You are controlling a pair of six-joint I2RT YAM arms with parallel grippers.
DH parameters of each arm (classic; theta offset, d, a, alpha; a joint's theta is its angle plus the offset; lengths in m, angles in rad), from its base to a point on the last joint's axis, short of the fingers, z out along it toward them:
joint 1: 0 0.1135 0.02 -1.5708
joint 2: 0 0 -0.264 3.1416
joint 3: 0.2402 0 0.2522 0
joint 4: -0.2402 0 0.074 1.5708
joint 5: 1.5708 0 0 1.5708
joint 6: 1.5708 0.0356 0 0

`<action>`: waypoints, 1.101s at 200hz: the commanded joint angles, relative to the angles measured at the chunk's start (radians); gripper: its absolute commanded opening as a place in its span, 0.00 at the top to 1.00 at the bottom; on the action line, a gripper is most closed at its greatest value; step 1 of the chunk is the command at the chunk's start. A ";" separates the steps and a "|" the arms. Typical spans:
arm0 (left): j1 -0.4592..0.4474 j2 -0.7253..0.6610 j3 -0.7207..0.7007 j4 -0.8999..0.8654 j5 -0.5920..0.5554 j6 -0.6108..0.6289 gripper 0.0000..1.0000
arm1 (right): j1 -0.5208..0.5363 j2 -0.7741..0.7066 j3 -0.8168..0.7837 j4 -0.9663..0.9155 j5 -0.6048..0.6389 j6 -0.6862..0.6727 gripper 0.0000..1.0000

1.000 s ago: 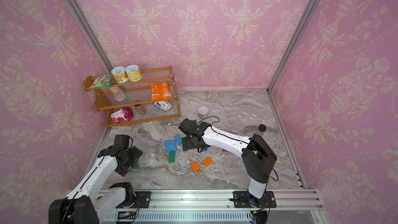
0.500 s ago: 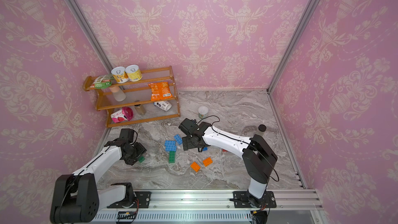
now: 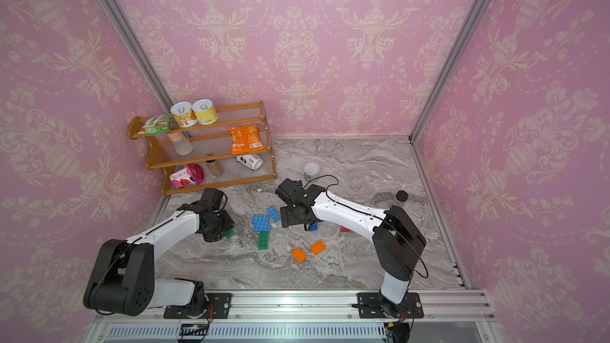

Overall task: Assemble a rectangle with lego
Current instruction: Pick up the lego brick from the center of the board, then place the lego brick at the center of the board.

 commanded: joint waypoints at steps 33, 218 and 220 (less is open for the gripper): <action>-0.092 -0.007 0.058 -0.092 -0.079 0.136 1.00 | -0.033 -0.119 -0.042 -0.032 0.086 0.011 0.00; -0.675 0.294 0.426 -0.084 -0.093 0.712 1.00 | -0.178 -0.475 -0.242 -0.165 0.231 0.118 0.00; -0.677 0.298 0.426 -0.083 -0.094 0.712 1.00 | -0.179 -0.476 -0.243 -0.165 0.230 0.117 0.00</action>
